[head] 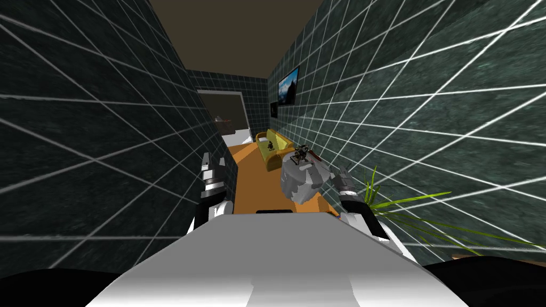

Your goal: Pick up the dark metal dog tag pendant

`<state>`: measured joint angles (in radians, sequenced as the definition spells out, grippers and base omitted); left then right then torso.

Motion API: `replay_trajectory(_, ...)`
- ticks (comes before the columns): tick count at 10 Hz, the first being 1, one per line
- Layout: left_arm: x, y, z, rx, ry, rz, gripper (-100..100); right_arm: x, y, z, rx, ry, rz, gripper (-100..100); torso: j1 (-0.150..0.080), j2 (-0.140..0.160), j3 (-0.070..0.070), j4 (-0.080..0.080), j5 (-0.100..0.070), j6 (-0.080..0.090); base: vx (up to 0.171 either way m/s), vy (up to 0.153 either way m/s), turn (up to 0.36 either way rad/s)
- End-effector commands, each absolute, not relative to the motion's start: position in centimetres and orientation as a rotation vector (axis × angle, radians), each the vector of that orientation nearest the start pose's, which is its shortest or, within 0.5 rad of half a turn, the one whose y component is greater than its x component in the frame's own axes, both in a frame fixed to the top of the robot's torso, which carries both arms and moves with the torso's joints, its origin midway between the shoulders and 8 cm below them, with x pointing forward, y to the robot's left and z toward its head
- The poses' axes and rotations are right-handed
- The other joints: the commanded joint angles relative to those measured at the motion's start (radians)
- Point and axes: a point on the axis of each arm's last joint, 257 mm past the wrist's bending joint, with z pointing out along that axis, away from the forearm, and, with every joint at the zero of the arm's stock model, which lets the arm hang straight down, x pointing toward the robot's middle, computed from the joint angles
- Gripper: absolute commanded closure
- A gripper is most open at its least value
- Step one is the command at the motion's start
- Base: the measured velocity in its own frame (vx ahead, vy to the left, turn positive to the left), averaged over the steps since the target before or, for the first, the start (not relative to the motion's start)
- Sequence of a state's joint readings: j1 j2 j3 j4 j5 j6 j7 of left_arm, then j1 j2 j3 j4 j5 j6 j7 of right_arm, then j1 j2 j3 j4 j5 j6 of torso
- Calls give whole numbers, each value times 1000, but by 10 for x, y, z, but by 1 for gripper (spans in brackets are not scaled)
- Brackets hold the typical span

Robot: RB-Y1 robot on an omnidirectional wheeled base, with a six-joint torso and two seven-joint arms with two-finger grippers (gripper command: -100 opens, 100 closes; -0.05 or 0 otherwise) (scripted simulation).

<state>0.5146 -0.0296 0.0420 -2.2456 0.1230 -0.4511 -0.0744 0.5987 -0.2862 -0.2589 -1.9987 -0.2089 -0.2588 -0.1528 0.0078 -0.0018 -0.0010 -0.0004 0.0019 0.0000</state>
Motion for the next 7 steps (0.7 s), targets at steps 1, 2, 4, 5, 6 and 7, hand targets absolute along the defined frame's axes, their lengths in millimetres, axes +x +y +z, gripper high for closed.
replay_trajectory(1,350,316,-5,-800,593,-1239,0,351,-463,-168,1176,955,1006,-100,0,0,0,0,0,0,31,99,2)
replay_trajectory(2,350,316,-5,-800,593,-1239,0,345,-486,-182,1245,959,974,-100,-1,0,0,0,0,0,42,117,23)
replay_trajectory(4,350,316,-5,-800,593,-1239,0,335,-515,-207,1342,961,922,-100,-2,-1,0,0,0,0,44,106,14)
replay_trajectory(5,350,316,-5,-800,593,-1239,0,332,-519,-214,1356,963,910,-100,-1,-1,-1,0,0,0,39,108,6)
replay_trajectory(6,350,316,-5,-800,593,-1239,0,324,-542,-225,1429,950,877,-100,-1,-1,0,0,0,0,61,116,27)
replay_trajectory(7,350,316,-5,-800,593,-1239,0,321,-545,-232,1443,951,866,-100,-1,-2,-1,0,0,0,53,92,3)
